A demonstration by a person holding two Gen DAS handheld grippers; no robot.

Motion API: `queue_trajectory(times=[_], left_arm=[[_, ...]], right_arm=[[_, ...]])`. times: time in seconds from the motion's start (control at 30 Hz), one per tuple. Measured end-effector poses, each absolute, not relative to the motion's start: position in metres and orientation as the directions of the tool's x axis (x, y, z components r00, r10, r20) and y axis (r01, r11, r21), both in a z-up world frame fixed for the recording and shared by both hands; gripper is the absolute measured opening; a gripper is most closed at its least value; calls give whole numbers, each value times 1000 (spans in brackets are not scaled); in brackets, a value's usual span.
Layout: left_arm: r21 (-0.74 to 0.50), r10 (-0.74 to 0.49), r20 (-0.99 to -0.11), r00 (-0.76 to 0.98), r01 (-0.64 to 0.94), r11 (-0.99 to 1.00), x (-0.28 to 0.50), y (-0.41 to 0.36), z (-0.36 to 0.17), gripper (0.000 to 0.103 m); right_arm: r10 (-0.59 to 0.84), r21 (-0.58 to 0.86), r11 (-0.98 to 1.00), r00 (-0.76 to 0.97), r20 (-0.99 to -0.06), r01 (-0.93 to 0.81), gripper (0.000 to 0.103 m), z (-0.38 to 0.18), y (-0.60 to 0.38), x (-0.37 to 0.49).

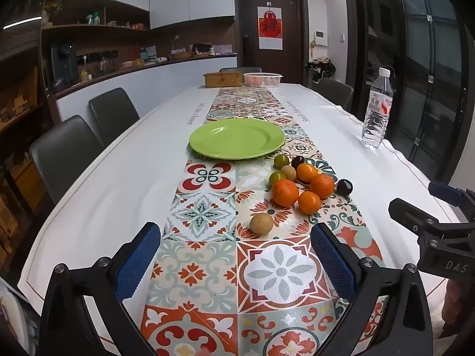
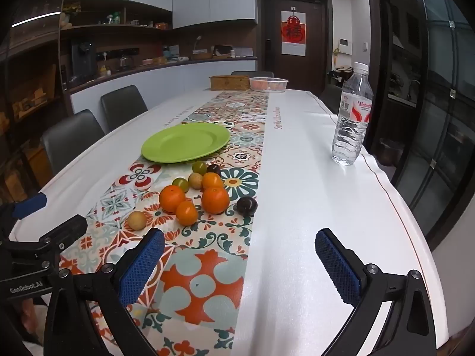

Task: Organize fruits

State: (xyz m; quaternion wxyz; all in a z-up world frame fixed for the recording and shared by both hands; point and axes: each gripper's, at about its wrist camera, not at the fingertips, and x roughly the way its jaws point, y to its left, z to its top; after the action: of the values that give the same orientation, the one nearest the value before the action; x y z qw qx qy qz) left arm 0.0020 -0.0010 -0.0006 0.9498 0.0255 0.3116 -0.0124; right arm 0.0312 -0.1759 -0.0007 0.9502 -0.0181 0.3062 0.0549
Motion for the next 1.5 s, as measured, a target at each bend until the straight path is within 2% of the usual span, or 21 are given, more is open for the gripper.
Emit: queue_trajectory(times=[0.53,1.5], left_arm=[[62,20,-560,828,18,998,-5,1,5,103],[63,24,-554,832,13,998,-6,1,6,103]], right_arm=[[94,0,993,811,-578,-116,102,1,-174,29],[96,-1,993,814,-573,-118,102,3,-174,26]])
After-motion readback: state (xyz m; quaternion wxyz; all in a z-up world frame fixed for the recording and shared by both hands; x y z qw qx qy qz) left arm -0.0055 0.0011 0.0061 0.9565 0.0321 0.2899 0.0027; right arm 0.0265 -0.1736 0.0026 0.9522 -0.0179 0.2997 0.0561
